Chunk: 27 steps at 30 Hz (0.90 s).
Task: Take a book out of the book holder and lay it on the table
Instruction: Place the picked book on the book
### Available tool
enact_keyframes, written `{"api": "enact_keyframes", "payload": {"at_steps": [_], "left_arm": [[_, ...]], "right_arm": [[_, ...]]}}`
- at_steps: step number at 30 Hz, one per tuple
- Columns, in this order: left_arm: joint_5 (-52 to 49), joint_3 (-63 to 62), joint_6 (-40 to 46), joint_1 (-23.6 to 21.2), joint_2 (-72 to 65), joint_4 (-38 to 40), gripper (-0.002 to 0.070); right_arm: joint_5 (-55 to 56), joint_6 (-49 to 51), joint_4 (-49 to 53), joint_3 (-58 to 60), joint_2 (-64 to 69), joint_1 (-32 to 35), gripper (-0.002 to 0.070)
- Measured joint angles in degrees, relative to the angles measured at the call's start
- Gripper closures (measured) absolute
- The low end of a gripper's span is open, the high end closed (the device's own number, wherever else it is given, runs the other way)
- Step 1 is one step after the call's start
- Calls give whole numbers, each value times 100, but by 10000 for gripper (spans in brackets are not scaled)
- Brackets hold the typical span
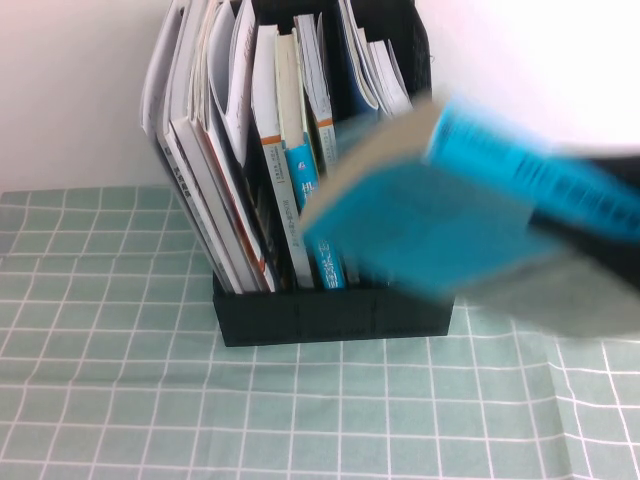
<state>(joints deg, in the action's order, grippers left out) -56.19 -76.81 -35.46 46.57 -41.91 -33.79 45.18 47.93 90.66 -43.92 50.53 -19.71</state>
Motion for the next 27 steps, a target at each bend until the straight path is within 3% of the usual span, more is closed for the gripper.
{"api": "enact_keyframes", "payload": {"at_steps": [7,14,19,27], "left_arm": [[941,1827,-116,0,1149,189,678],[1966,3058,-398,0,1983,282,678],[2280,3290,-439,0,2129,282,678],[2354,3290,-526,0,2141,329,678]], "right_arm": [[451,753,764,0,972,-154,474],[-883,-197,647,-56,2145,-1215,474],[-1311,-467,675,-441,3011,-1715,474],[-1633,-705,696,-1218,3873,-1779,474]]}}
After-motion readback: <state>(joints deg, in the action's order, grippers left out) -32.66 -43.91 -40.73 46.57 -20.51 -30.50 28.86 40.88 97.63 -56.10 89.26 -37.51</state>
